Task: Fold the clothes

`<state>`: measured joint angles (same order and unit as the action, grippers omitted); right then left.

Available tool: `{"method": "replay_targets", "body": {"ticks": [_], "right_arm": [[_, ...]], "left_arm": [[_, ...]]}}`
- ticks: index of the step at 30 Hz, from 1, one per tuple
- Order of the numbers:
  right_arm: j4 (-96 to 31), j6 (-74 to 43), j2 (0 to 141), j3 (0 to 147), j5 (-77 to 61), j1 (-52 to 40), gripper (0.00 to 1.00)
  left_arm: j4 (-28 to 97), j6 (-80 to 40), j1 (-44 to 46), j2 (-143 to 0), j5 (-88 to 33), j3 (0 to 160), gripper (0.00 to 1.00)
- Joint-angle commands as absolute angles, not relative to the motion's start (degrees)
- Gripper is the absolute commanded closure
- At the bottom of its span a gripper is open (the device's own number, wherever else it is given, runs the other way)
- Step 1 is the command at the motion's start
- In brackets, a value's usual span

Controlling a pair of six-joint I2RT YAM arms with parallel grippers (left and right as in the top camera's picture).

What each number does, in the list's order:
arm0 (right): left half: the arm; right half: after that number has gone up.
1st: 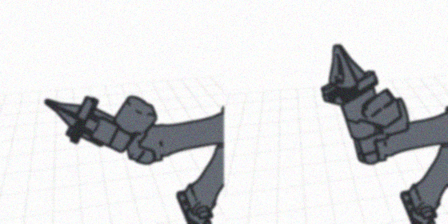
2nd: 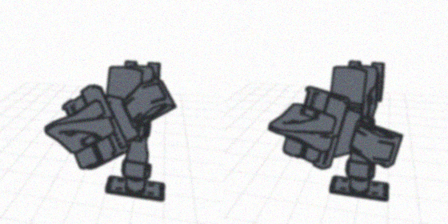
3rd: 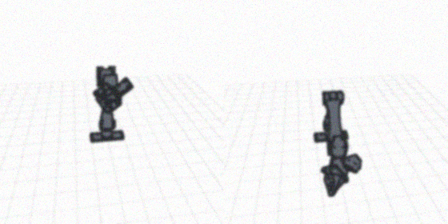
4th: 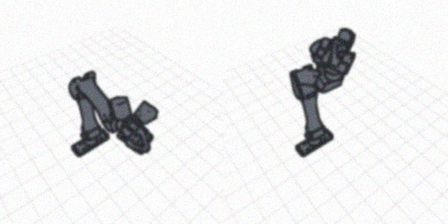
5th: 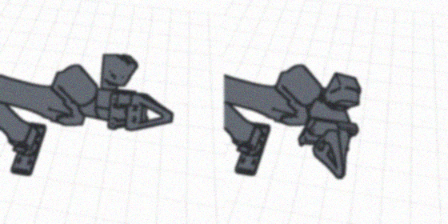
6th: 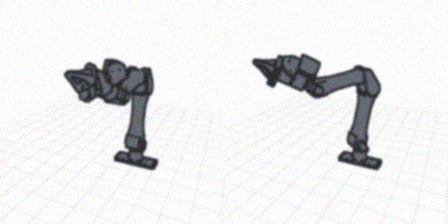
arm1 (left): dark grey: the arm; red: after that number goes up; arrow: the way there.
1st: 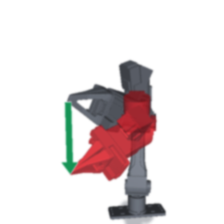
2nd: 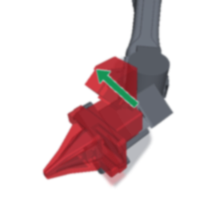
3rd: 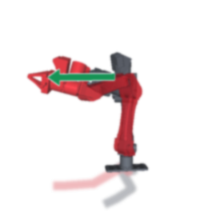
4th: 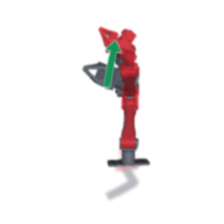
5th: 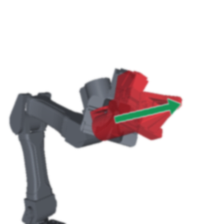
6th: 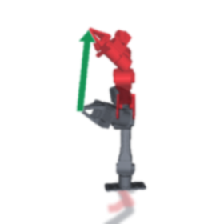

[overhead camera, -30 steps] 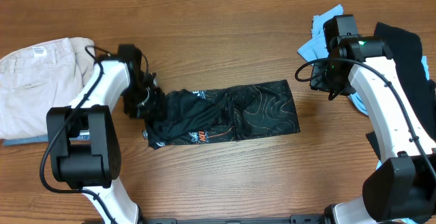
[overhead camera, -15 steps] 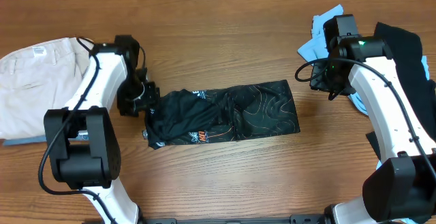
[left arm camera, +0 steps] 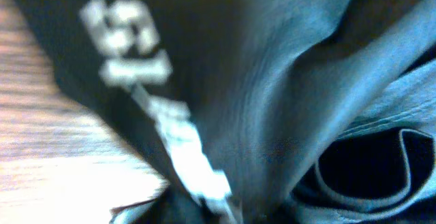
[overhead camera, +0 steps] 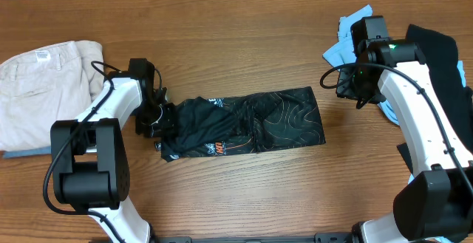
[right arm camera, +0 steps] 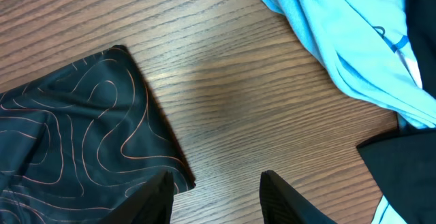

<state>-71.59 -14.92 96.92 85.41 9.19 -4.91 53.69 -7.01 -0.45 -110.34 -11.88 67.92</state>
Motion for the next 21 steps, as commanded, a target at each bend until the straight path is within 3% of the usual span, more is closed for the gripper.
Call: {"method": "replay_targets", "body": {"ticks": [1, 4, 17, 21], "right_arm": [[-71.46, -14.59, 96.12, 86.48, 8.88, -4.64, 0.55], [-71.5, -14.61, 96.12, 86.48, 8.88, -4.64, 0.55], [-71.88, -14.63, 96.12, 86.48, 8.88, -4.64, 0.55], [-72.1, -14.63, 96.12, 86.48, 8.88, -4.64, 0.55]], "left_arm": [[53.32, -4.73, -0.1, -112.27, -14.0, 66.11, 0.87], [54.04, -3.79, -1.08, -112.27, -13.69, 67.51, 0.96], [65.76, -1.21, -18.44, -112.27, -6.85, 92.62, 0.96], [68.6, -1.26, -19.94, -112.27, -7.35, 100.49, 0.96]]}}
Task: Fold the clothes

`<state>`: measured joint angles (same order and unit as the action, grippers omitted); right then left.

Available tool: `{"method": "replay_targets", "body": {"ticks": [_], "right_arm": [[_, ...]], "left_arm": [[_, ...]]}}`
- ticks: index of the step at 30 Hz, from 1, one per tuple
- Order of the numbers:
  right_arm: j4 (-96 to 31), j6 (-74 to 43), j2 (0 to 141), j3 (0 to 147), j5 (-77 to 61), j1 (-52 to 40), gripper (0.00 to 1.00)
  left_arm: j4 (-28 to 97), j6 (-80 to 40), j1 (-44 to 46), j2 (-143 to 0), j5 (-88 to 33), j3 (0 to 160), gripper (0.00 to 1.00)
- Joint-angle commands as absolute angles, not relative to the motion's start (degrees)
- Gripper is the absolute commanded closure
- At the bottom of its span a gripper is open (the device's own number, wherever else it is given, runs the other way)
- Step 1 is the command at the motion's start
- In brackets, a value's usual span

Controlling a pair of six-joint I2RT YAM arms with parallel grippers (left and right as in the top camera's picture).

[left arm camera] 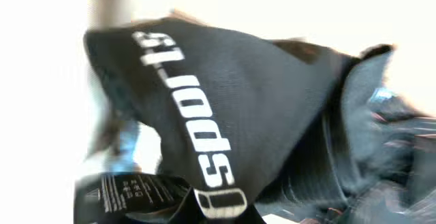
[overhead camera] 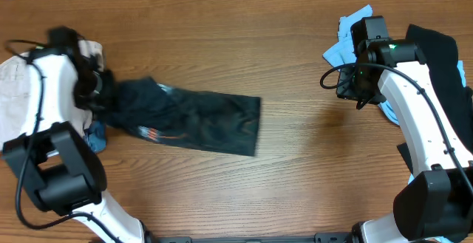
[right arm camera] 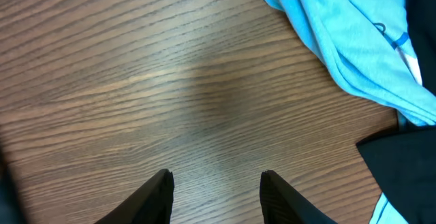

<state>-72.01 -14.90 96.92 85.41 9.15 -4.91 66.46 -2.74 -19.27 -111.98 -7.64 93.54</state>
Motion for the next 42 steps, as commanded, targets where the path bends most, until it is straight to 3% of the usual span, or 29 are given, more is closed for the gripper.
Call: {"method": "replay_targets", "body": {"ticks": [1, 18, 42], "right_arm": [[-72.14, -14.63, 96.12, 86.48, 8.88, -4.64, 0.55], [-72.55, -14.59, 96.12, 86.48, 8.88, -4.64, 0.55], [-73.45, -14.61, 96.12, 86.48, 8.86, -4.8, 0.55]], "left_arm": [[69.78, -1.26, -19.84, -112.27, -7.35, 101.82, 0.96], [84.86, -5.37, 0.56, -112.29, -8.03, 104.25, 0.96], [76.2, -8.62, 18.11, -112.31, -10.35, 94.0, 0.93]]}}
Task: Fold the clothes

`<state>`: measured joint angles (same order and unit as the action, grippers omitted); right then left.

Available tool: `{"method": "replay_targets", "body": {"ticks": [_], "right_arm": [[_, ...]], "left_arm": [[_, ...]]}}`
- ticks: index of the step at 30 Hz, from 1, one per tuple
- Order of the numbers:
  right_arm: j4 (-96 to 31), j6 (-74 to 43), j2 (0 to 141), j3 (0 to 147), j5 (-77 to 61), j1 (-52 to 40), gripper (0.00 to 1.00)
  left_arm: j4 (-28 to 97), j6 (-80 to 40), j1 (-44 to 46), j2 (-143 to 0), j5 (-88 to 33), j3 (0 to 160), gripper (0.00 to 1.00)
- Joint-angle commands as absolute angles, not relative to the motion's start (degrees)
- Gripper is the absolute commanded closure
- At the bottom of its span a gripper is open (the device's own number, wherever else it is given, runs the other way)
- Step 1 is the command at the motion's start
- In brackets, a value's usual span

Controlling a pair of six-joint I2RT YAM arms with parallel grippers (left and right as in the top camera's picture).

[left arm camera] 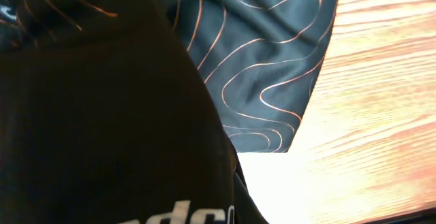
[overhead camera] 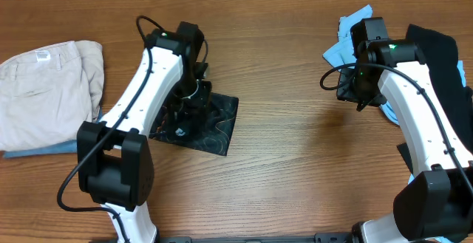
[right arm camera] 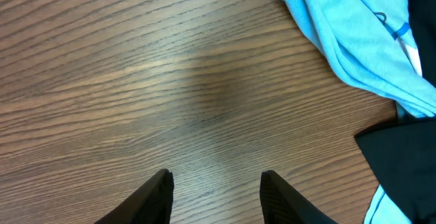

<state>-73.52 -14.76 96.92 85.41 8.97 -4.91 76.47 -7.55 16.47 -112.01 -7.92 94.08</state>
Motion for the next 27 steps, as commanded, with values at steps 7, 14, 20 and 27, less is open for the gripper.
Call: {"method": "replay_targets", "body": {"ticks": [7, 14, 20, 27], "right_arm": [[-73.43, -14.61, 96.12, 86.48, 8.45, -4.8, 0.55], [-73.43, -14.61, 96.14, 86.48, 7.81, -4.8, 0.55], [-73.41, -14.57, 96.14, 86.48, 7.05, -4.8, 0.54], [-72.1, -2.46, 96.23, 86.21, -13.39, -5.65, 0.54]], "left_arm": [[75.07, -10.81, 20.45, -112.31, -11.2, 94.0, 0.85], [72.05, -7.22, 23.77, -112.31, -18.41, 94.0, 0.94], [75.83, -7.29, 20.91, -112.22, -9.06, 95.77, 0.92], [77.58, -9.1, 12.05, -111.09, -2.48, 98.04, 0.9]]}}
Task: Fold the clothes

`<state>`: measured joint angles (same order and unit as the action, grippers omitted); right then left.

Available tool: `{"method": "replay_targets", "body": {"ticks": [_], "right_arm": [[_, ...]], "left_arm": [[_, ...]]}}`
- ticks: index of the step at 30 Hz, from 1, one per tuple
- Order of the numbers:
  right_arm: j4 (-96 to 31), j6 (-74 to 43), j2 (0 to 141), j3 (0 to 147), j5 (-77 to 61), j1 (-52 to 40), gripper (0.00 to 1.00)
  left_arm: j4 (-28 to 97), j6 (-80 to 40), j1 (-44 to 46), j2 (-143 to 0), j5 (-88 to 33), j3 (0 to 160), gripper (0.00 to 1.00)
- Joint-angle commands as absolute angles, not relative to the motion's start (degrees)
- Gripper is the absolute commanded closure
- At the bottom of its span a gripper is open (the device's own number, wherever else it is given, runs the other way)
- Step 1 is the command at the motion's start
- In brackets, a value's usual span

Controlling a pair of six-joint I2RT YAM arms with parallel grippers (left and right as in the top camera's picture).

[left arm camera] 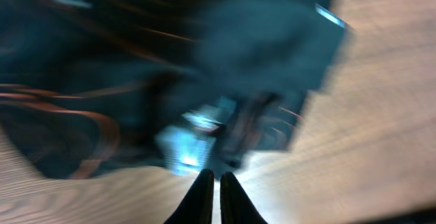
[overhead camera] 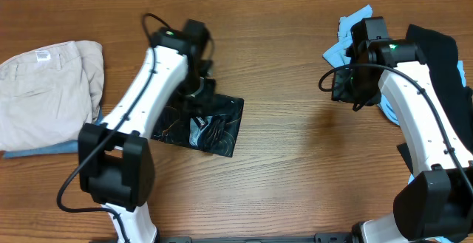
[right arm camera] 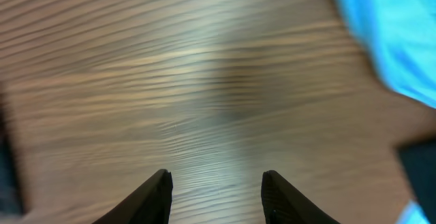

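The black shorts with thin orange contour lines (overhead camera: 211, 128) lie doubled into a rough square on the wood left of centre, a white-lettered part showing on top. My left gripper (overhead camera: 203, 95) stands over their far edge. In the blurred left wrist view its fingertips (left arm camera: 212, 178) are pressed together with nothing between them, and the shorts (left arm camera: 170, 67) lie just beyond them. My right gripper (overhead camera: 341, 88) hangs open over bare wood at the right, and its two fingers (right arm camera: 216, 182) stand wide apart with nothing between them.
Folded beige trousers (overhead camera: 44, 88) lie at the far left on a blue cloth (overhead camera: 44, 151). A light blue garment (overhead camera: 346, 36) and a black garment (overhead camera: 436, 51) are heaped at the right edge, behind my right arm.
My left gripper, then shut on the shorts' lettered end above the folded part, now shows shut fingers free of the cloth. The shorts lie slightly further right. My right gripper has shifted a little left.
The shorts first lay stretched out lengthwise mid-table, my left gripper shut on their left end. Then they were pulled left beside the beige trousers. Later that end was over the other half, right of where it was. Now they rest doubled, free of the gripper.
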<state>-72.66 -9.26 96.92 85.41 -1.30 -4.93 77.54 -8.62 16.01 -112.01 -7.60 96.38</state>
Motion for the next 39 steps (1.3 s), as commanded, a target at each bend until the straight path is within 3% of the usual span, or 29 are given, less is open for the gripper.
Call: {"method": "replay_targets", "body": {"ticks": [1, 5, 10, 21, 31, 39], "right_arm": [[-71.83, -1.43, 96.31, 86.21, -16.03, -6.15, 0.54], [-69.65, 1.96, 96.95, 86.21, -25.36, -10.52, 0.53], [-64.47, 1.5, 99.42, 86.21, -25.85, -19.38, 0.49], [-46.76, -4.99, 109.71, 86.19, -25.82, -38.3, 0.47], [-38.96, -6.07, 114.93, 86.19, -25.78, -46.57, 0.42], [-36.1, -6.07, 119.66, 86.15, -25.58, -47.55, 0.42]], "left_arm": [[77.58, -9.28, 10.66, -111.13, -2.02, 98.04, 0.89], [75.09, -11.03, 4.01, -111.33, -0.91, 97.58, 0.82], [71.92, -12.27, -1.34, -112.12, -1.58, 97.49, 0.76], [65.45, -8.97, -2.7, -113.16, -1.28, 92.29, 0.68], [58.59, -7.73, -2.61, -113.16, -1.56, 84.58, 0.66], [56.31, -7.7, -2.59, -113.16, -5.06, 81.73, 0.64]]}}
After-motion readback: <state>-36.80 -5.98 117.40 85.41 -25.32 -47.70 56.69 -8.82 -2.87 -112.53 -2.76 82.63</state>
